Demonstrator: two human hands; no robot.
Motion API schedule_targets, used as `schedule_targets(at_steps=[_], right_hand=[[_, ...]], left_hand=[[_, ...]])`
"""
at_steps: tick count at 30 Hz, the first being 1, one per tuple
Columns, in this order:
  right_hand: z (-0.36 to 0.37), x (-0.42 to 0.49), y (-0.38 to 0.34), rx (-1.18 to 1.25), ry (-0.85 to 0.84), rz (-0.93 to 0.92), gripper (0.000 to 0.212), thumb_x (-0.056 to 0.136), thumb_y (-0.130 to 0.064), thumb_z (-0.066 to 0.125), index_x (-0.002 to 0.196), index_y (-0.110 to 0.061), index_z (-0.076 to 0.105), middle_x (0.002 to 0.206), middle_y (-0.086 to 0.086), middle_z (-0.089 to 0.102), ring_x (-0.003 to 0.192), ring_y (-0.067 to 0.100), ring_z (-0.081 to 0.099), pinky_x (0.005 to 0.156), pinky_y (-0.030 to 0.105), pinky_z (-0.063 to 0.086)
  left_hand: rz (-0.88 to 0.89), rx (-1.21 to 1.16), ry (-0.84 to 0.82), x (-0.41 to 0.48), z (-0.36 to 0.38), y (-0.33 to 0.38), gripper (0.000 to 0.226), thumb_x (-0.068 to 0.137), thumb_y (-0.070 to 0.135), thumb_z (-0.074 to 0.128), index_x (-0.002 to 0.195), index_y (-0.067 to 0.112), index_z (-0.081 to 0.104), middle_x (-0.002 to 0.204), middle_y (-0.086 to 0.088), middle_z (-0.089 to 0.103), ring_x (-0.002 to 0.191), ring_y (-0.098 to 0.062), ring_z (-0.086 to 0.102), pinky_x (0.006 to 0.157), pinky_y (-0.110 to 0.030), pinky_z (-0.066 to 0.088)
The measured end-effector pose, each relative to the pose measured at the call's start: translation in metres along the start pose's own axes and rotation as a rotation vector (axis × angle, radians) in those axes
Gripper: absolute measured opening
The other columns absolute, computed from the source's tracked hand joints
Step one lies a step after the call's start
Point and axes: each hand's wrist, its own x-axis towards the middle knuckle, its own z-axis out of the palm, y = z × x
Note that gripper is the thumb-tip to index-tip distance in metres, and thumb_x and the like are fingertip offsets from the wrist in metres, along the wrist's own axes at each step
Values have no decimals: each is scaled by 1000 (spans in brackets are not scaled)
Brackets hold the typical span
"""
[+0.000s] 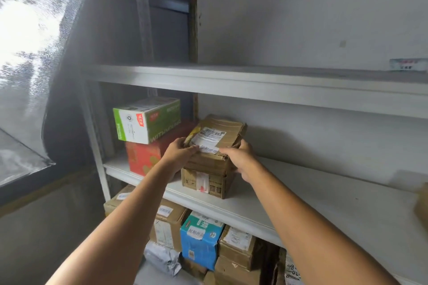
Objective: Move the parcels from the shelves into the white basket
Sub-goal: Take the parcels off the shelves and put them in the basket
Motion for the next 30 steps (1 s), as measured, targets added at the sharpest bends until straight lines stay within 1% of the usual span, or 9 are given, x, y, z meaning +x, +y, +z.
schedule_targets(at_steps=[3,5,9,12,16,20,23,26,30], right_hand=[[-3,-8,5,22,-13,-42,59,78,-10,76,130,-21,50,123,4,64,111,23,61,97,49,50],[-9,-16,6,-4,-34,-88,67,79,-12,76,137,-23,45,129,2,61,117,22,58,101,47,48],[-24,-40,6,-28,-105,-203,75,79,-17,76,142,-29,39,134,-1,57,123,20,54,103,47,47],[-41,-61,3,-49,-187,-308,66,78,-13,75,136,-28,45,126,-4,62,114,15,59,100,43,50],[-67,-95,-3,-158,-349,-394,83,80,-8,73,149,-24,31,133,-10,49,122,9,49,97,23,46],[-85,-128,0,-241,-506,-427,93,82,-6,72,155,-18,16,149,2,41,133,18,44,110,38,40],[-91,-156,11,-238,-617,-471,78,83,0,69,149,-12,29,137,3,53,125,17,53,107,35,43],[-91,-185,24,-266,-694,-516,55,81,-5,72,129,-19,49,116,-3,66,107,13,63,98,37,51],[-73,-234,42,-209,-809,-499,57,79,-6,76,129,-18,51,115,-1,68,106,16,64,99,41,50]], left_hand=[[47,-46,45,-18,2,0,48,81,20,73,125,19,54,100,-3,68,86,-21,69,78,-39,59],[64,-88,67,-32,3,1,49,80,18,73,125,21,55,104,-4,68,86,-22,70,77,-43,60],[80,-169,109,-66,8,6,41,80,13,72,113,32,58,96,2,68,72,-11,72,57,-27,58],[78,-169,145,-98,12,10,36,80,7,67,103,34,64,85,5,70,66,-7,70,58,-27,58],[41,-191,176,-151,21,13,27,82,11,71,104,25,65,76,4,73,62,-9,69,50,-21,52],[50,-215,254,-214,33,9,32,83,13,72,111,26,62,93,-1,75,77,-18,73,57,-25,56],[102,-224,323,-265,43,2,34,85,6,68,116,18,61,102,-5,74,86,-20,72,65,-27,58],[137,-196,416,-316,46,-2,39,84,-1,67,118,16,61,105,-7,73,92,-22,71,72,-31,59],[144,-63,591,-381,35,-7,45,81,-1,70,122,15,60,108,-7,71,99,-24,68,86,-38,56]])
